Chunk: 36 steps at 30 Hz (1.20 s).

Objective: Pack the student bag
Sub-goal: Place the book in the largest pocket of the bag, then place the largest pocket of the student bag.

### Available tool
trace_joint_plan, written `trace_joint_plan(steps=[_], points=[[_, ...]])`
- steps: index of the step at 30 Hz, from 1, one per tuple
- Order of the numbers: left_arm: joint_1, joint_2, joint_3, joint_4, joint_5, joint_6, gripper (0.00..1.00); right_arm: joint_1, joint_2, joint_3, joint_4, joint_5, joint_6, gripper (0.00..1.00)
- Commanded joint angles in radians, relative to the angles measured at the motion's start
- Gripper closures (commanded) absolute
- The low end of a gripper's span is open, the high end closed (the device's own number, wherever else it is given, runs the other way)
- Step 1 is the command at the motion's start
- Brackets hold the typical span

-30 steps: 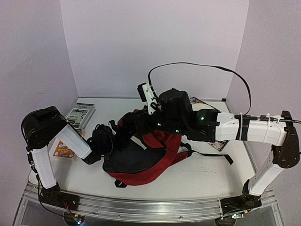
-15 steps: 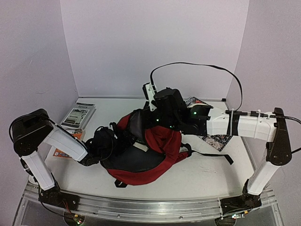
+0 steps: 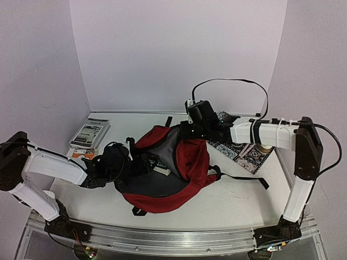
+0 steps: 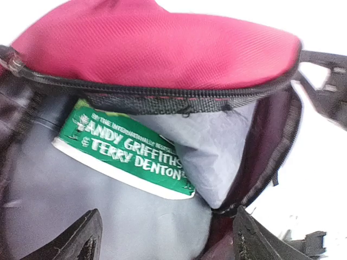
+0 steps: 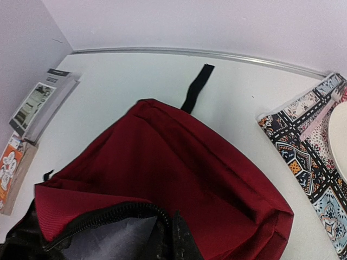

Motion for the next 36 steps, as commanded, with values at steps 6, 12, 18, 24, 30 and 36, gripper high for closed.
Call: trace_joint_plan(steps=[6, 12, 18, 24, 30, 36], points=[[0.079, -0.164, 0.191, -0.570, -0.225, 0.207, 0.13, -0.096, 0.142, -0.009, -0.032, -0.022, 0.110, 0.90], [0.281, -0.166, 0.259, -0.771, -0.197, 0.305, 0.12, -0.103, 0.159, -0.008, -0.044, -0.056, 0.097, 0.75], [0.459, -0.061, 0.344, -0.926, -0.137, 0.411, 0.12, -0.103, 0.098, -0.035, -0.065, -0.101, 0.053, 0.59], [0.568, 0.084, 0.415, -1.031, -0.123, 0.498, 0.12, -0.103, -0.014, -0.099, -0.073, -0.255, 0.009, 0.35], [0.614, 0.198, 0.461, -1.110, -0.145, 0.536, 0.12, -0.103, -0.104, -0.150, -0.073, -0.466, -0.028, 0.16], [0.639, 0.281, 0.516, -1.186, -0.212, 0.536, 0.13, -0.103, -0.172, -0.203, -0.033, -0.646, -0.040, 0.08]])
